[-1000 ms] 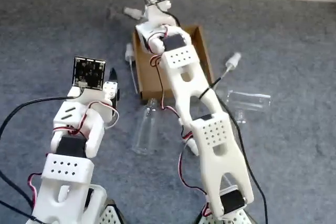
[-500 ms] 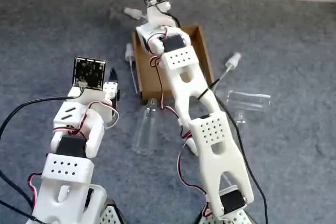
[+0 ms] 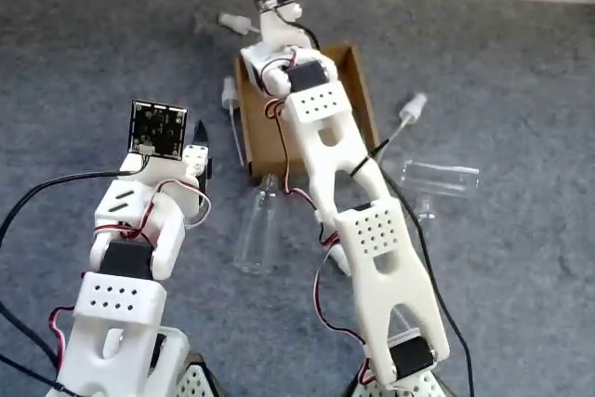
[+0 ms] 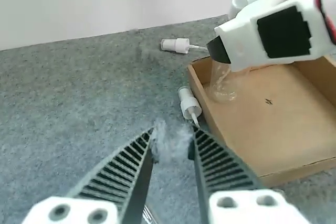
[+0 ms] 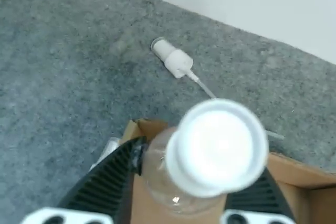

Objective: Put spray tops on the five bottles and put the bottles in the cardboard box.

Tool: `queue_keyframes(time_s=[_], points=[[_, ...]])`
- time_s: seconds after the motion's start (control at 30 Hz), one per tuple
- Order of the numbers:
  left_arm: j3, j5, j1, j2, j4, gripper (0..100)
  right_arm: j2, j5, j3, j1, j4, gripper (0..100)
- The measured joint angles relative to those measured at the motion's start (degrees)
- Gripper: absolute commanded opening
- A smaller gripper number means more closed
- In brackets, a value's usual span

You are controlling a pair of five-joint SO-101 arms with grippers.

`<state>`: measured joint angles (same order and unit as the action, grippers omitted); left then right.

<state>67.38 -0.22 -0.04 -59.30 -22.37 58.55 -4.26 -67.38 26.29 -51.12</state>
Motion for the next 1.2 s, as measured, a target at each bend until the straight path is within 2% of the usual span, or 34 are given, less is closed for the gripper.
queue_keyframes(time_s=[0.27, 0.73, 1.0, 1.2], points=[[0.00, 0.00, 0.00, 0.00, 0.00, 6, 0.00, 0.00, -0.09, 0.70, -0.53, 25.0], [0.00, 0.00, 0.00, 0.00, 0.26, 6, 0.09, 0.00, -3.25, 0.79, -1.23, 25.3], [0.00, 0.00, 0.00, 0.00, 0.26, 6, 0.00, 0.00, -19.60, 2.37, -13.10, 25.3], [0.00, 0.00, 0.00, 0.00, 0.26, 6, -0.09, -1.49, -26.11, 3.34, -22.86, 24.7]])
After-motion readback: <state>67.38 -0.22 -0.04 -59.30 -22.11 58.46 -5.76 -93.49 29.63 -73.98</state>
